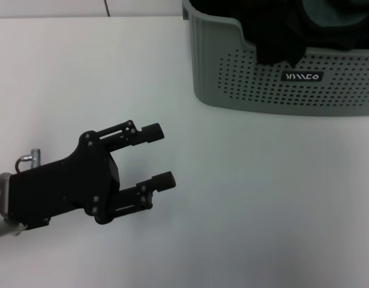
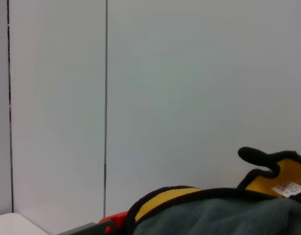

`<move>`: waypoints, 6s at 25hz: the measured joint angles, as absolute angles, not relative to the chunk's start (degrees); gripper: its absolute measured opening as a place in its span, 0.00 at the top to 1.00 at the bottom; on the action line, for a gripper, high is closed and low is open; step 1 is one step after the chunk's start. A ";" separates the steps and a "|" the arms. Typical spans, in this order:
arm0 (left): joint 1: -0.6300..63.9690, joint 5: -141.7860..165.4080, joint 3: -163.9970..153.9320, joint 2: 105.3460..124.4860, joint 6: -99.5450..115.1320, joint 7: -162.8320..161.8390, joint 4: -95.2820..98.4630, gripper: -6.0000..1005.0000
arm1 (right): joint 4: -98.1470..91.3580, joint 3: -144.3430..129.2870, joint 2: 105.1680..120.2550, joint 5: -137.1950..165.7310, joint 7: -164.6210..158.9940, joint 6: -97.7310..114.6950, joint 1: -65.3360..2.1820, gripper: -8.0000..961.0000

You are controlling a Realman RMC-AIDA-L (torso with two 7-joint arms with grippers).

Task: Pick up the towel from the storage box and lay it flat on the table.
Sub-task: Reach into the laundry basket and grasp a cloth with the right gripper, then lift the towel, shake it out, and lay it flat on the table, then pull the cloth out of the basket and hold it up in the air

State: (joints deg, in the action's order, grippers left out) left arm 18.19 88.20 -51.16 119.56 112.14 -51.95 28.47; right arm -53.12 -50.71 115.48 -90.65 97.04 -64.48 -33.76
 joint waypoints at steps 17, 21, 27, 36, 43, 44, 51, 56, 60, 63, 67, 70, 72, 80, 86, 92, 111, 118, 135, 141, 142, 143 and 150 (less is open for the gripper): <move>22.50 88.65 -53.47 119.88 112.18 -49.40 24.10 0.35 | -56.66 -50.54 113.21 -107.09 97.75 -96.79 -34.91 0.99; 23.65 87.79 -53.87 120.17 112.14 -46.06 21.87 0.35 | -58.34 -50.55 113.05 -109.71 95.61 -98.86 -34.97 0.99; 24.35 85.19 -53.92 120.35 112.43 -43.32 19.66 0.35 | -58.59 -51.18 113.01 -113.77 95.00 -101.10 -34.88 0.98; 27.12 80.62 -55.37 120.70 112.66 -38.16 13.48 0.35 | -57.84 -52.12 115.98 -118.28 96.53 -97.59 -34.93 0.98; 28.52 73.30 -55.44 120.76 111.83 -26.43 5.40 0.36 | -52.16 -62.15 116.20 -126.32 103.89 -89.89 -34.97 0.98; 28.86 73.00 -55.44 120.76 111.73 -24.83 4.28 0.36 | -51.77 -63.67 116.21 -127.53 104.92 -88.75 -34.98 0.98; 31.09 71.73 -54.33 120.76 109.89 -11.14 -3.07 0.36 | -50.91 -78.01 116.25 -137.00 112.56 -77.37 -36.04 0.97; 31.15 69.77 -50.79 120.76 109.99 -0.34 -7.19 0.36 | -50.65 -85.13 116.27 -142.40 116.28 -70.18 -37.46 0.97; 30.66 69.47 -48.37 120.76 110.12 4.30 -7.63 0.36 | -50.02 -87.87 116.28 -144.09 116.90 -67.34 -39.44 0.97; 30.74 69.43 -45.77 120.75 110.14 7.94 -8.71 0.36 | -48.91 -89.74 116.28 -145.96 117.09 -66.22 -41.05 0.96; 31.37 69.45 -42.42 120.76 109.83 13.65 -10.89 0.36 | -48.09 -91.29 116.28 -147.45 117.37 -65.74 -42.82 0.96; 31.57 69.60 -40.88 120.82 109.71 15.35 -11.53 0.36 | -47.61 -92.29 116.28 -148.54 117.42 -65.38 -43.62 0.96; 31.59 69.50 -39.75 120.83 109.69 15.54 -11.88 0.36 | -47.54 -92.69 116.28 -149.20 117.45 -65.35 -44.11 0.96; 31.93 69.40 -33.24 120.85 109.48 15.57 -14.34 0.36 | -47.48 -93.77 116.28 -149.90 117.53 -65.21 -45.31 0.96; 32.20 70.13 -33.30 120.85 108.89 15.63 -14.49 0.36 | -47.44 -94.01 116.28 -151.27 117.53 -64.56 -45.63 0.95; 32.10 69.73 -33.15 120.85 108.96 15.58 -14.50 0.36 | -47.34 -95.09 116.27 -151.78 117.62 -63.48 -45.87 0.95; 30.79 70.32 -31.07 120.84 109.25 11.22 -14.34 0.64 | -48.16 -94.88 116.28 -152.43 116.97 -65.89 -44.11 0.94; 30.76 71.54 -31.03 120.85 109.46 11.07 -14.01 0.79 | -47.72 -95.02 116.28 -152.38 116.93 -65.92 -44.03 0.93; 23.87 63.67 -30.78 120.35 116.85 -33.71 9.32 0.98 | -42.96 -104.32 116.27 -151.81 118.63 -71.06 -36.44 0.93; 23.65 61.58 -31.01 120.20 116.88 -43.90 16.27 0.98 | -43.19 -105.81 116.21 -145.52 121.84 -71.98 -30.59 0.92; 23.81 61.53 -31.16 120.15 116.89 -45.62 17.63 0.98 | -43.19 -105.73 116.16 -144.10 121.93 -72.20 -30.18 0.92; 23.90 61.42 -31.60 120.12 116.90 -47.35 18.97 0.98 | -42.87 -105.55 116.04 -141.89 122.23 -72.66 -29.81 0.89; 22.17 58.96 -42.99 119.76 116.91 -53.73 30.00 0.98 | -41.18 -96.74 114.93 -130.22 124.27 -82.84 -26.15 0.55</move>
